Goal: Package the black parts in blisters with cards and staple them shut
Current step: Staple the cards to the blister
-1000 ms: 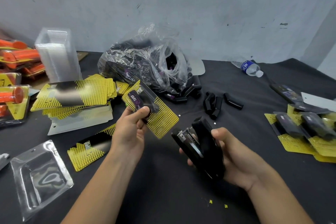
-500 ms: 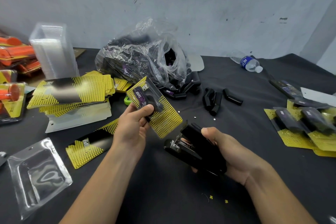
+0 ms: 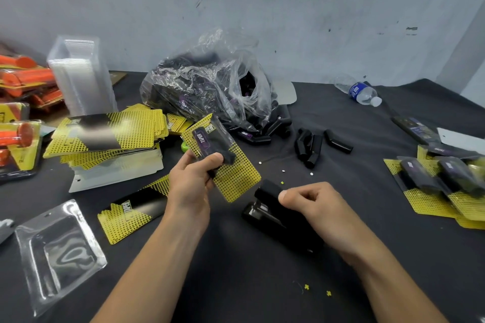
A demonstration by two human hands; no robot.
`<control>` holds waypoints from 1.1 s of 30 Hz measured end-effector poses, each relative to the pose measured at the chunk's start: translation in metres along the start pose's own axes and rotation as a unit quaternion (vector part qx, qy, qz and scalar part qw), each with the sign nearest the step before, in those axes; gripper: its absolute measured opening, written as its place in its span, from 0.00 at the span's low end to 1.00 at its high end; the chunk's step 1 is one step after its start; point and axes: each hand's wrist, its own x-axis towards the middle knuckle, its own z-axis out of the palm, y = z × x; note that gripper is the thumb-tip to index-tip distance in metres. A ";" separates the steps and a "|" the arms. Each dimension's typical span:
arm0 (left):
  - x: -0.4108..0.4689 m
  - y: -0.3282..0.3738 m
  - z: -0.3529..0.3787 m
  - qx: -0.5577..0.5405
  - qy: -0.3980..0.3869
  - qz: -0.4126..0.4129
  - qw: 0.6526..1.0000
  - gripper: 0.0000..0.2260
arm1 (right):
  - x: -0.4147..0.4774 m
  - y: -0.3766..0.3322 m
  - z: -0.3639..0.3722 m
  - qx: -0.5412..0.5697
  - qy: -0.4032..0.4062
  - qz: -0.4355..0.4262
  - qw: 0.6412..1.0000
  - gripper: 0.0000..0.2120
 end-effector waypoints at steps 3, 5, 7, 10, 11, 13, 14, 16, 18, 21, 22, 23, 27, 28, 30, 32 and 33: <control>-0.001 0.003 -0.002 0.022 0.045 0.039 0.998 0.12 | 0.003 0.003 0.004 -0.056 0.020 -0.007 0.998 0.18; -0.004 0.007 -0.004 -0.006 0.020 0.020 1.000 0.11 | 0.005 0.004 0.007 0.011 0.027 -0.004 1.000 0.18; -0.008 0.009 -0.003 -0.052 -0.050 -0.035 0.997 0.15 | 0.010 0.006 0.006 0.075 0.091 -0.016 0.993 0.12; -0.014 0.006 0.006 -0.045 -0.149 -0.038 0.987 0.19 | 0.017 0.005 0.004 0.134 0.126 -0.037 0.982 0.09; -0.015 0.003 0.010 -0.027 -0.177 -0.017 0.984 0.17 | 0.018 0.002 0.005 0.159 0.099 -0.041 0.981 0.09; -0.018 -0.003 0.017 0.037 -0.214 0.038 0.975 0.13 | 0.017 0.001 0.006 0.188 0.043 -0.048 0.980 0.14; -0.021 -0.006 0.020 0.078 -0.220 0.063 0.970 0.12 | 0.017 0.002 0.007 0.187 0.028 -0.055 0.980 0.13; -0.025 -0.013 0.024 0.139 -0.212 0.096 0.963 0.10 | 0.018 0.003 0.005 0.174 0.035 -0.073 0.981 0.09; -0.028 -0.015 0.026 0.162 -0.205 0.109 0.959 0.12 | 0.020 0.004 0.005 0.185 0.079 -0.073 0.977 0.07; -0.030 -0.015 0.026 0.197 -0.198 0.097 0.955 0.15 | 0.024 0.005 0.006 0.250 0.168 -0.063 0.951 0.08; -0.030 -0.015 0.025 0.218 -0.190 0.096 0.952 0.15 | 0.025 0.005 0.006 0.267 0.188 -0.065 0.943 0.08; -0.031 -0.016 0.025 0.241 -0.180 0.104 0.948 0.15 | 0.025 0.004 0.006 0.280 0.202 -0.069 0.936 0.08; -0.033 -0.017 0.026 0.267 -0.166 0.131 0.940 0.08 | 0.024 0.003 0.006 0.310 0.207 -0.077 0.925 0.09; -0.034 -0.017 0.026 0.268 -0.170 0.130 0.940 0.08 | 0.023 0.002 0.006 0.309 0.200 -0.082 0.926 0.09; -0.034 -0.016 0.025 0.261 -0.172 0.126 0.941 0.08 | 0.023 0.002 0.006 0.301 0.187 -0.090 0.931 0.11; -0.033 -0.017 0.024 0.250 -0.173 0.115 0.946 0.06 | 0.023 0.004 0.005 0.297 0.178 -0.098 0.933 0.11; -0.033 -0.017 0.024 0.248 -0.176 0.108 0.947 0.06 | 0.022 0.004 0.005 0.297 0.173 -0.100 0.934 0.10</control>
